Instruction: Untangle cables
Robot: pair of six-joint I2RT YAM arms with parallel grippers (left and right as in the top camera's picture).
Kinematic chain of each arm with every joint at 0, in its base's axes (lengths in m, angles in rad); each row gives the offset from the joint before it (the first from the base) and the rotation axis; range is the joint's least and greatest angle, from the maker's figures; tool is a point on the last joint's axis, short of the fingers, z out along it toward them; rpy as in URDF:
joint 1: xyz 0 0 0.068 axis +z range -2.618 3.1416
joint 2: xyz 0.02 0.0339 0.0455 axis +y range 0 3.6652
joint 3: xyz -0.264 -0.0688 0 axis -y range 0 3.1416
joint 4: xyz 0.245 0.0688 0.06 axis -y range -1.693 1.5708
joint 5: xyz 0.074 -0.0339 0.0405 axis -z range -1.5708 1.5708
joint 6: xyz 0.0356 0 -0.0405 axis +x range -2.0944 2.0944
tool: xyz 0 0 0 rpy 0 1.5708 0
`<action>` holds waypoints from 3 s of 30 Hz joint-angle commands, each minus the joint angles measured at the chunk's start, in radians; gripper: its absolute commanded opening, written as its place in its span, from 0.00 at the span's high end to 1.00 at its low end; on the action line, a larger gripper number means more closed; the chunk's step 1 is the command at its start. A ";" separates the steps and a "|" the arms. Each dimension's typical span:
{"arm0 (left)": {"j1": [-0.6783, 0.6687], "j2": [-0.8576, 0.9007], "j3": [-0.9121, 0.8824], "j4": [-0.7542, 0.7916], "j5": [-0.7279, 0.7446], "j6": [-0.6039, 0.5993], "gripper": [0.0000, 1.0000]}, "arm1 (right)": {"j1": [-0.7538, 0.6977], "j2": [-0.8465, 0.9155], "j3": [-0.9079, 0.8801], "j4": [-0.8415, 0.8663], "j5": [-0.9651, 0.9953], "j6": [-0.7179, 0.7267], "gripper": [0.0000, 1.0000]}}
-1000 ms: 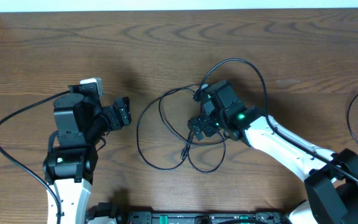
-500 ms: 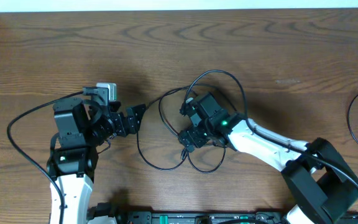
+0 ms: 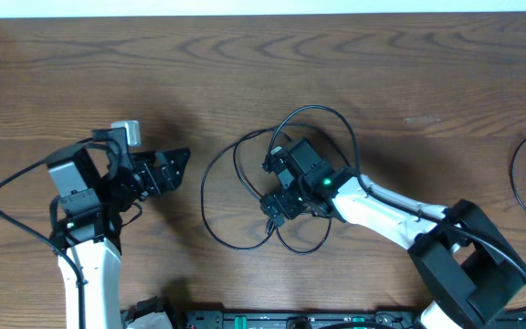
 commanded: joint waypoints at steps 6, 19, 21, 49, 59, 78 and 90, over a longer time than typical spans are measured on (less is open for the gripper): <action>0.021 -0.001 -0.003 0.003 0.086 0.010 0.11 | 0.016 0.062 -0.003 0.008 -0.006 0.035 0.02; 0.021 -0.001 -0.003 -0.005 0.094 0.009 0.11 | 0.016 0.062 0.017 0.031 -0.006 0.114 0.99; 0.021 -0.001 -0.003 -0.005 0.095 0.009 0.11 | 0.014 0.060 0.046 0.008 0.001 0.114 0.99; 0.021 -0.001 -0.003 -0.020 0.116 0.009 0.10 | -0.135 0.080 0.565 -0.541 0.249 0.156 0.98; 0.021 -0.001 -0.003 -0.020 0.116 0.009 0.10 | -0.096 0.208 0.565 -0.533 0.249 0.185 0.91; 0.021 -0.001 -0.003 -0.020 0.116 -0.006 0.10 | -0.021 0.359 0.565 -0.566 0.381 0.383 0.63; 0.021 -0.001 -0.003 -0.020 0.115 -0.002 0.11 | -0.021 0.358 0.567 -0.556 0.396 0.399 0.49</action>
